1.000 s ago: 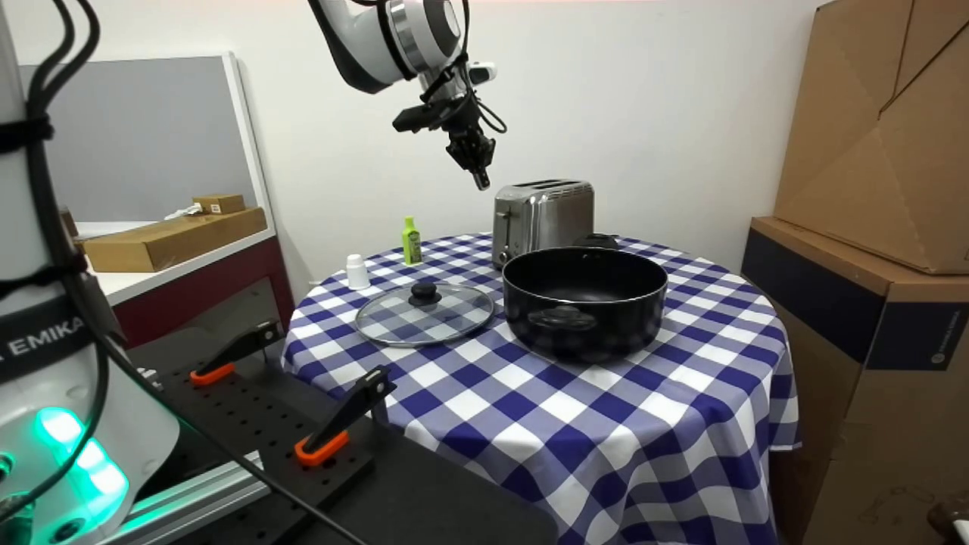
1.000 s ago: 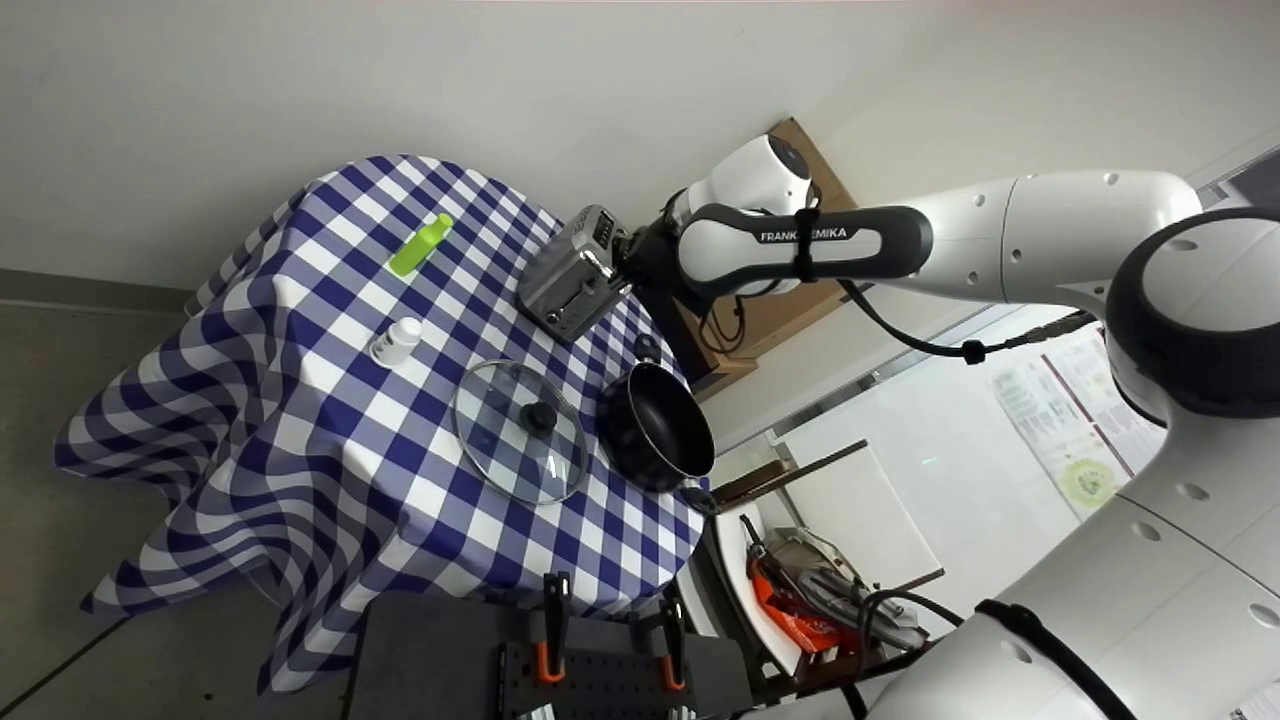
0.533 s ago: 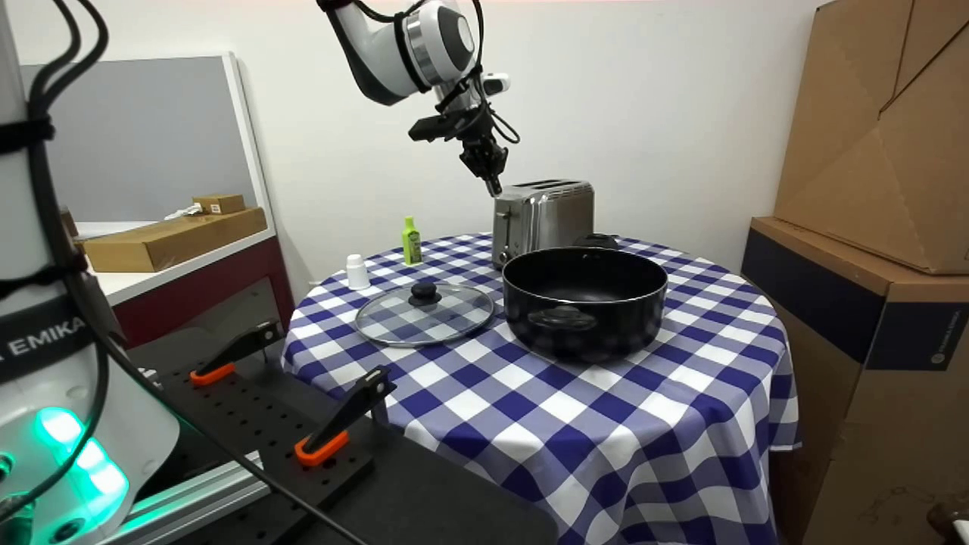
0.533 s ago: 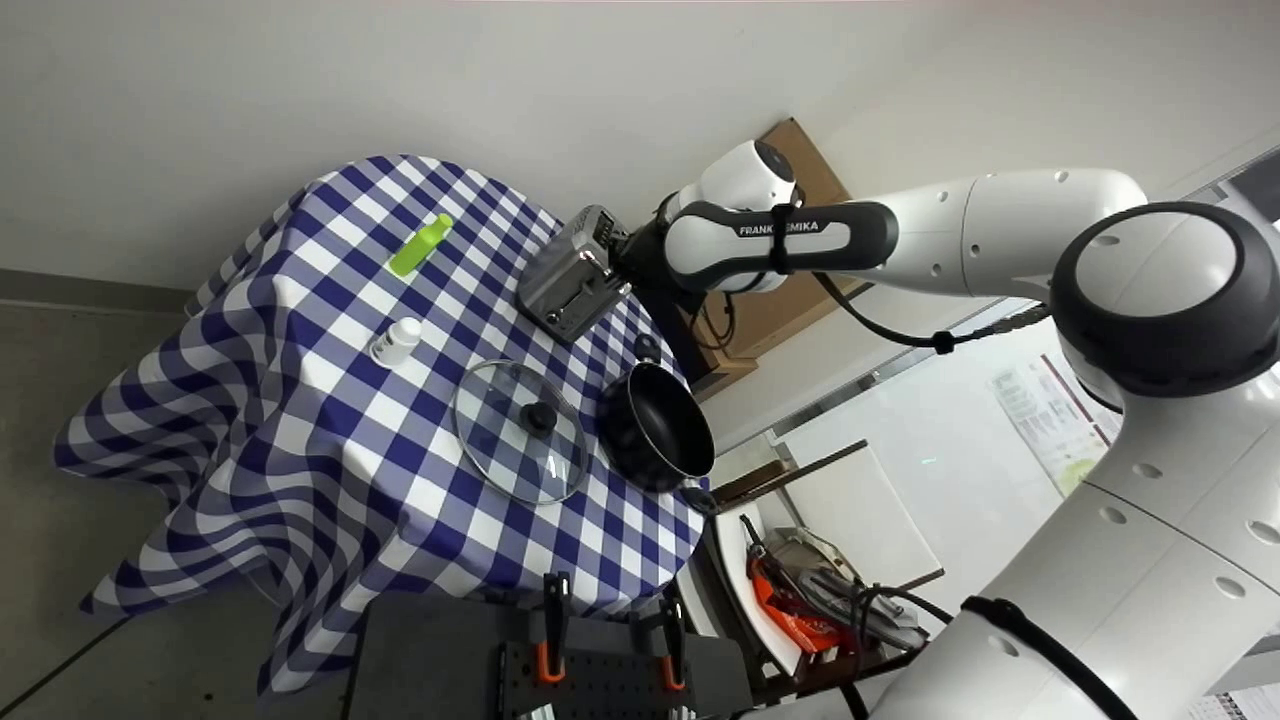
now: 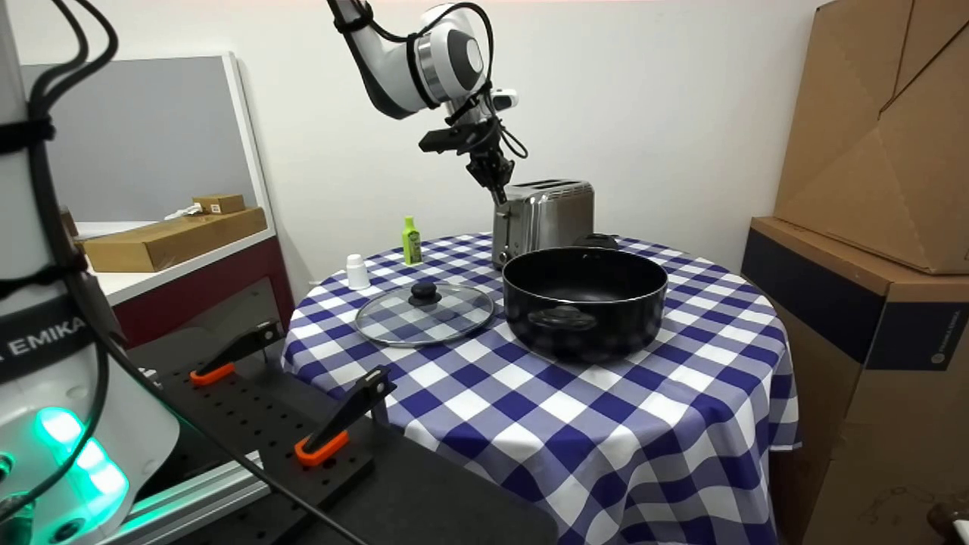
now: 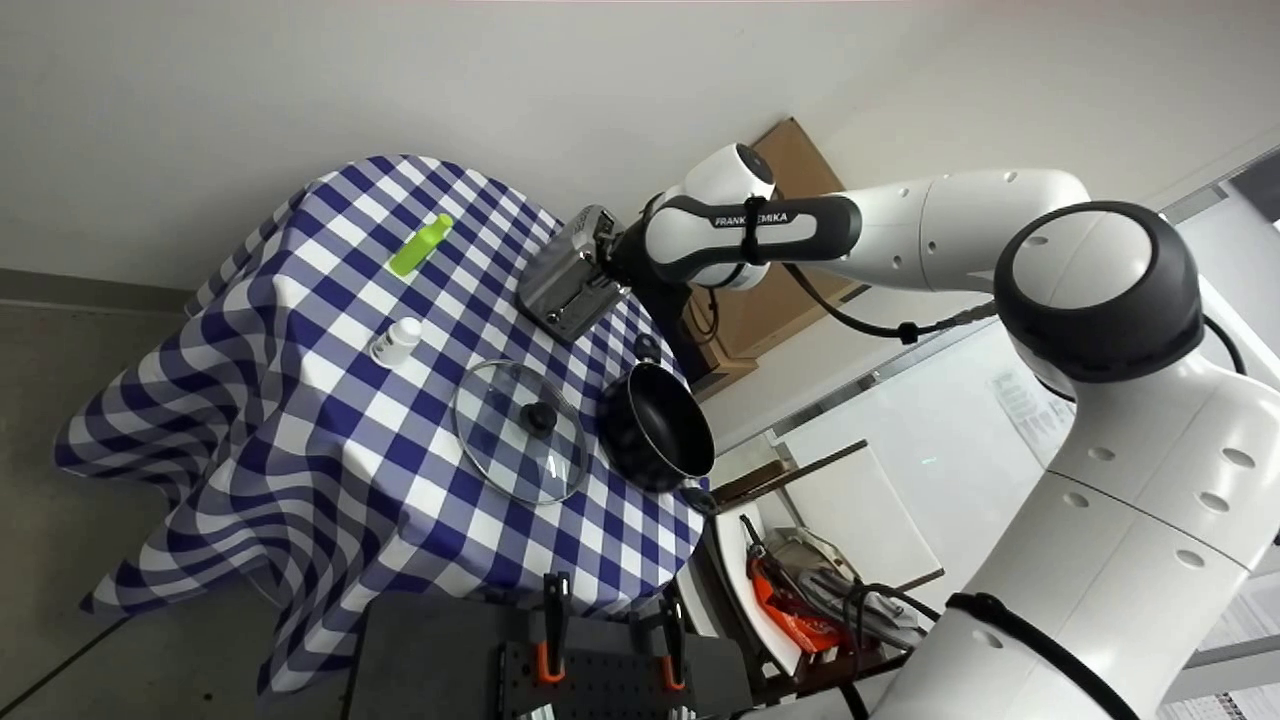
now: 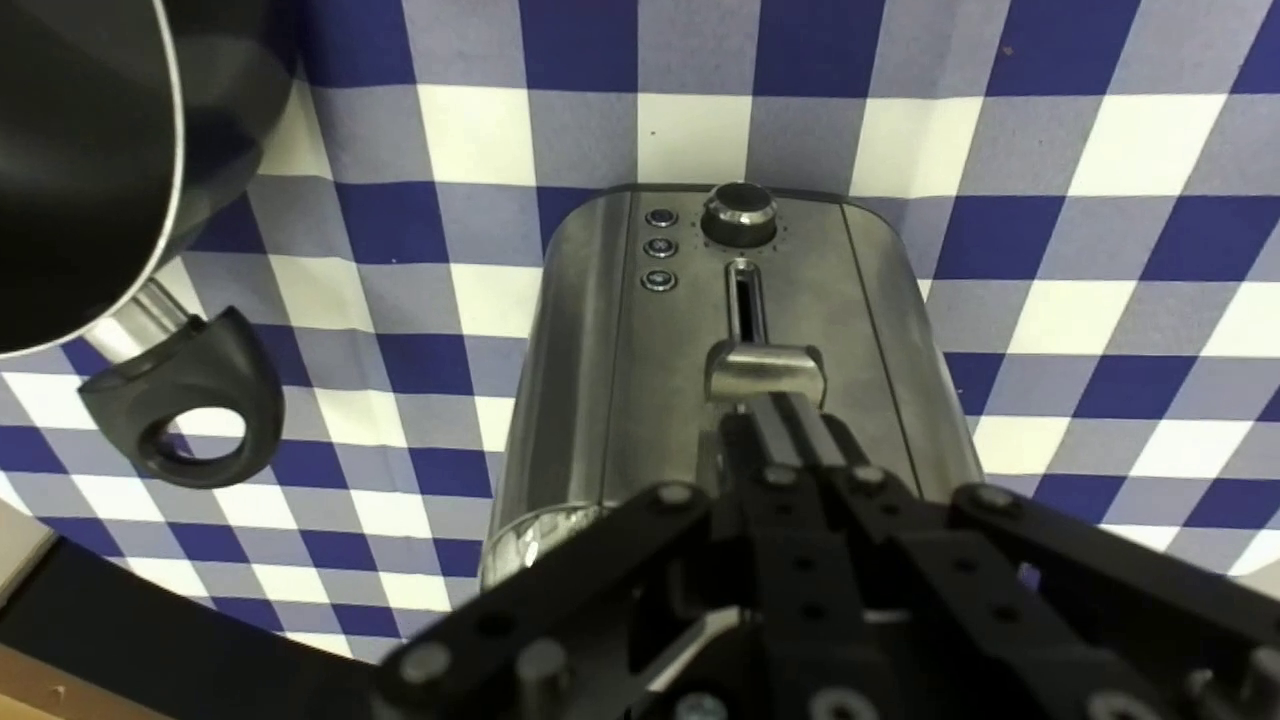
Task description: Push down the switch of the toaster
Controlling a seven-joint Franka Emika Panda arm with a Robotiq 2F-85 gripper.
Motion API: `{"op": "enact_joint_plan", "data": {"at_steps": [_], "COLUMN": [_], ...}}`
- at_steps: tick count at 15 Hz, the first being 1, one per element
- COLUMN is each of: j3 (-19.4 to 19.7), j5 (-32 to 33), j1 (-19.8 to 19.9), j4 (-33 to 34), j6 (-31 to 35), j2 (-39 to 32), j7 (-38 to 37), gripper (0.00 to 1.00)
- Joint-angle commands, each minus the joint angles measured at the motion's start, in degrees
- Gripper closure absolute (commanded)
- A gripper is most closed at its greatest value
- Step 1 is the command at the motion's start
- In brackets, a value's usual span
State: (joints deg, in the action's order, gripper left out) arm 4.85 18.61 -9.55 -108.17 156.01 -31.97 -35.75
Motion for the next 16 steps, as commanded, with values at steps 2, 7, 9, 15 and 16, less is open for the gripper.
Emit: {"op": "enact_joint_plan", "data": {"at_steps": [2, 7, 9, 15, 16], "j3": [0.8, 0.5, 0.6, -0.8, -1.1], "j5": [-4.1, -7.0, -8.0, -13.0, -14.2], "j1": [-1.2, -1.6, -1.7, 0.2, 0.7], "j4": [4.7, 7.0, 7.4, 7.6, 7.3], "j6": [0.8, 1.1, 1.3, 3.0, 3.7], "j2": [-4.6, -8.3, -9.3, -12.2, -12.5], "j7": [4.8, 7.7, 8.6, 11.2, 11.8], "gripper": [1.00, 1.00, 1.00, 1.00, 1.00]}}
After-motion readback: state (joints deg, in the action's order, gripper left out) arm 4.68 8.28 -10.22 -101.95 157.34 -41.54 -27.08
